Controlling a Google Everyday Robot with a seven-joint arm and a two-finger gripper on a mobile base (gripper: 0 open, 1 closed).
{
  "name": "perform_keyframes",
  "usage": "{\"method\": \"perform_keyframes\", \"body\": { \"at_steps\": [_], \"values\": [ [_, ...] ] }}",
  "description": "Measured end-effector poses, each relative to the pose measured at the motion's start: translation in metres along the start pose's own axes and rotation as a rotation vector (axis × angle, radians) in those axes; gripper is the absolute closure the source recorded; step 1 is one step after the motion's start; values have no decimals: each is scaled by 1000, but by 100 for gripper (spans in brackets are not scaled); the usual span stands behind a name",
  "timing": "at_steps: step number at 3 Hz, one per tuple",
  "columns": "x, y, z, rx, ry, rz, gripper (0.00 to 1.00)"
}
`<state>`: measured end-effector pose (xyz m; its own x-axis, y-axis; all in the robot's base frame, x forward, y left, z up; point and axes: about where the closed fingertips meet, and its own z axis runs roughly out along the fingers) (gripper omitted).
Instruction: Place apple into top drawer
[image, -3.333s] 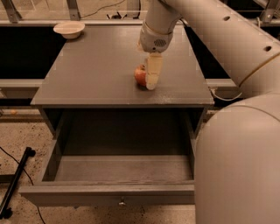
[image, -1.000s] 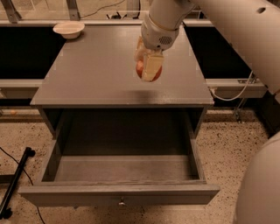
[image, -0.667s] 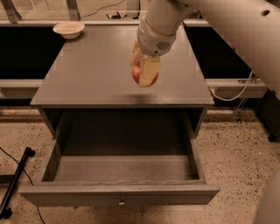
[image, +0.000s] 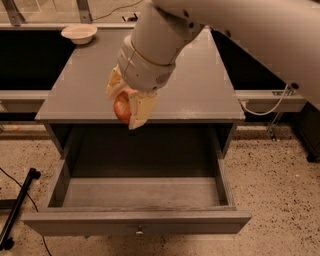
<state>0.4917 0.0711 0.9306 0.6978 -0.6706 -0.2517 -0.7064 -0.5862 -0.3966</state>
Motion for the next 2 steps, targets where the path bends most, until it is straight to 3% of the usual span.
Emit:
{"method": "perform_keyframes", "body": {
  "at_steps": [1, 2],
  "values": [
    [-10, -2, 14, -27, -68, -41, 100],
    [-31, -8, 55, -27, -155, -173, 100]
  ]
}}
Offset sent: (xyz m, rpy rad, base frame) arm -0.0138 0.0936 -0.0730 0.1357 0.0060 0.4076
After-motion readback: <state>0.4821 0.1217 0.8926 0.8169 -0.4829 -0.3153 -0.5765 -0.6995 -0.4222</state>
